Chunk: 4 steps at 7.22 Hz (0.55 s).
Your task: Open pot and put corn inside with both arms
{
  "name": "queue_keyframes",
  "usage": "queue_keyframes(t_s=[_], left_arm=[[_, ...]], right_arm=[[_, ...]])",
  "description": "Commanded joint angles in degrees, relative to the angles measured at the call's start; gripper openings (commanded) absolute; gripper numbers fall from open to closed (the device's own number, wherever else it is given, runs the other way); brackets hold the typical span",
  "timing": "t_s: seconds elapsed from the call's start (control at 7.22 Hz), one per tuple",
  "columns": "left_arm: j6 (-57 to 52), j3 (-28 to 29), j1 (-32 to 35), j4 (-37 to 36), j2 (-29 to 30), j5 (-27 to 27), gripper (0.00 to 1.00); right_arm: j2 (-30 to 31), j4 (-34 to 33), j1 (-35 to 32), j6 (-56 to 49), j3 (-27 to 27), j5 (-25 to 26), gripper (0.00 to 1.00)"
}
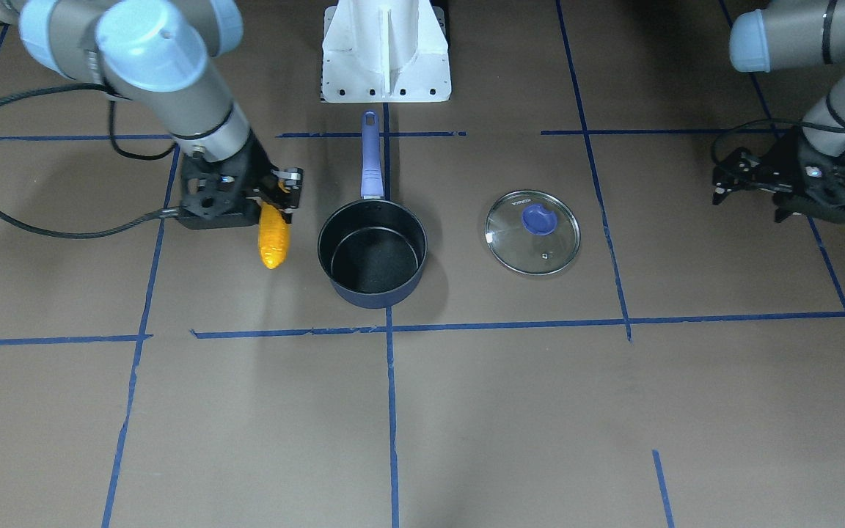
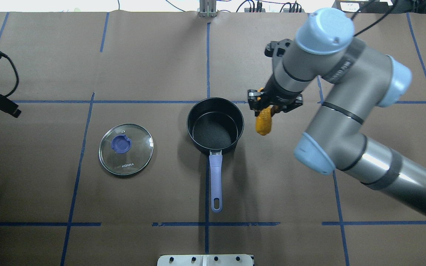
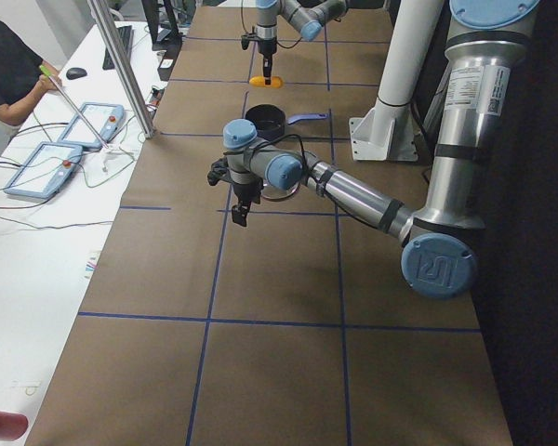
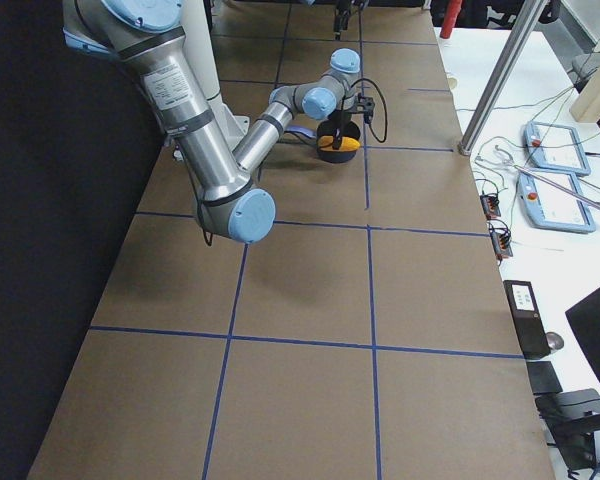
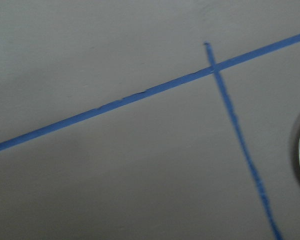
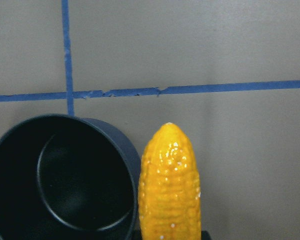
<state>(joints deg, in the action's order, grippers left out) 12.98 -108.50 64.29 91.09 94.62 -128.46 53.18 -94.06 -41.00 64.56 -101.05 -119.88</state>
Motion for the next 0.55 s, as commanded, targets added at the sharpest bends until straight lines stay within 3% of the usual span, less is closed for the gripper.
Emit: queue_keyframes(t_s=[0.0,0.42], left_arm=[[-6.11,0.4,3.73,-0.03,-2.5,-0.03,1.0],[-9.63,2.68,5.84,-0.03,-2.6,0.06,1.0]], right_arm=[[-6.15,0.28,3.2,4.24,5.51,3.15,0.03],[-7.73,1.85,5.66,6.18,7.78,5.7,0.05]])
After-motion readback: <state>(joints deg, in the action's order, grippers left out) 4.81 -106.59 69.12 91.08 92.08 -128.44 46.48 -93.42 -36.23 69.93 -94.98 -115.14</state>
